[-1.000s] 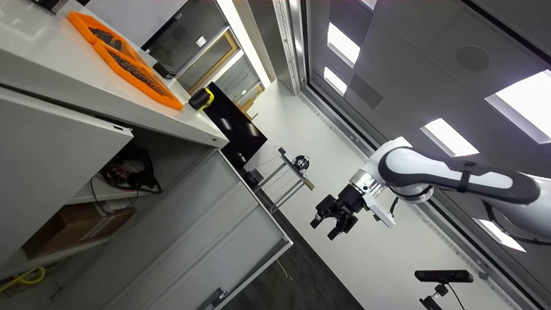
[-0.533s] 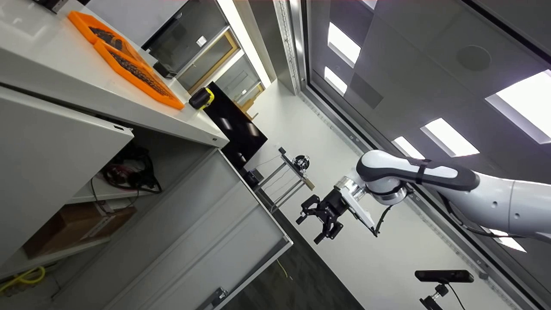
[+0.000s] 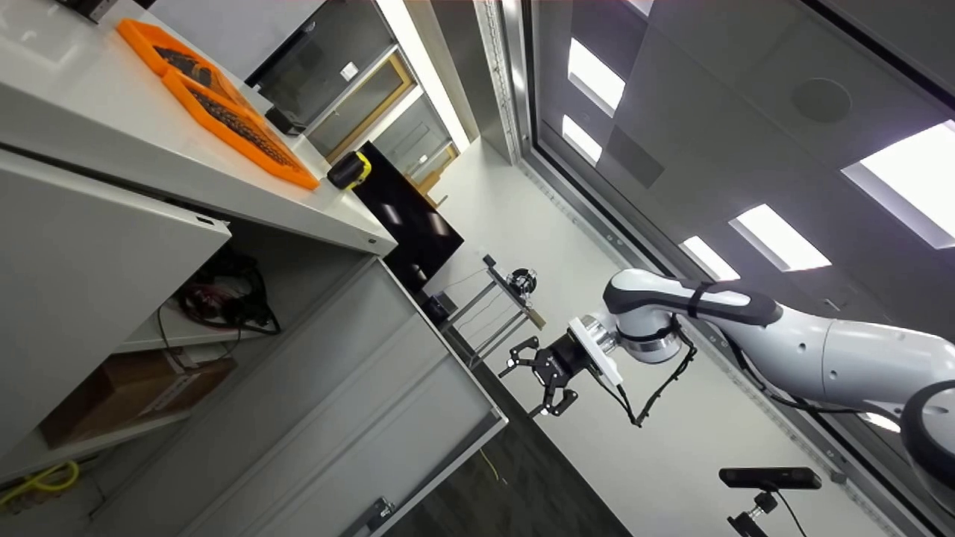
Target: Close the bottom right cabinet
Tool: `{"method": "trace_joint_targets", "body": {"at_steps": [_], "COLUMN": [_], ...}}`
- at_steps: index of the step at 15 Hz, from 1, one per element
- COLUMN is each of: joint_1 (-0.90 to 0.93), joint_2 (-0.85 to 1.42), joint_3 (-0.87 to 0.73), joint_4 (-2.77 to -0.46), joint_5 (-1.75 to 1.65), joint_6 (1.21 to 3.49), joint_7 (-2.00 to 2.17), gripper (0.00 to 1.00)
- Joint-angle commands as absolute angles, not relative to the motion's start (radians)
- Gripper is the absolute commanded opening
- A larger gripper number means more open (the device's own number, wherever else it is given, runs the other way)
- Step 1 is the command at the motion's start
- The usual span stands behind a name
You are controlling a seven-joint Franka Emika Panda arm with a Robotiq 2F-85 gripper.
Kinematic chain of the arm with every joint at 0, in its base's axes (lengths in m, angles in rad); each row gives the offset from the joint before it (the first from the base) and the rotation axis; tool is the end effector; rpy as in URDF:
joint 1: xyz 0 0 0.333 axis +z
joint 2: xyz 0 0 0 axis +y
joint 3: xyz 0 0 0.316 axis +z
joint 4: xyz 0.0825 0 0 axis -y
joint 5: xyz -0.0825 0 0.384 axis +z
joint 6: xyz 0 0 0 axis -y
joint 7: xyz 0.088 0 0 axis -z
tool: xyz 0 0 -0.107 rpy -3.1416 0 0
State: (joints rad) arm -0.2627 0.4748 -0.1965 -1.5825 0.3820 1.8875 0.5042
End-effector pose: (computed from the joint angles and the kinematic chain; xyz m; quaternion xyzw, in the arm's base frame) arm 0.6166 -0.2557 0.3568 -0.8432 0.5158 0.0804 0.1285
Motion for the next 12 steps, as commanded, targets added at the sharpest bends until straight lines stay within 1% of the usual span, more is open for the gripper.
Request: {"method": "trace_joint_targets", "body": {"at_steps": [1,3,4,5,6,8,10,11,12], "joint_1": [-0.281,-0.285,-0.286,-0.286,-0.286,-0.285,-0.282,-0.279,-0.276], "joint_2": [0.52,0.535,0.541,0.546,0.55,0.557,0.561,0.563,0.564], "joint_3": [-0.21,-0.212,-0.211,-0.209,-0.208,-0.205,-0.204,-0.204,-0.203], "joint_4": [-1.515,-1.501,-1.496,-1.492,-1.488,-1.485,-1.482,-1.483,-1.485], "joint_5": [0.446,0.452,0.452,0.449,0.448,0.446,0.441,0.437,0.433], "joint_6": [1.873,1.877,1.879,1.88,1.879,1.881,1.885,1.887,1.891], "joint_7": [0.61,0.646,0.66,0.672,0.68,0.692,0.695,0.695,0.695], "gripper": [0.74,0.6,0.5,0.44,0.35,0.22,0.05,0.01,0.0]}}
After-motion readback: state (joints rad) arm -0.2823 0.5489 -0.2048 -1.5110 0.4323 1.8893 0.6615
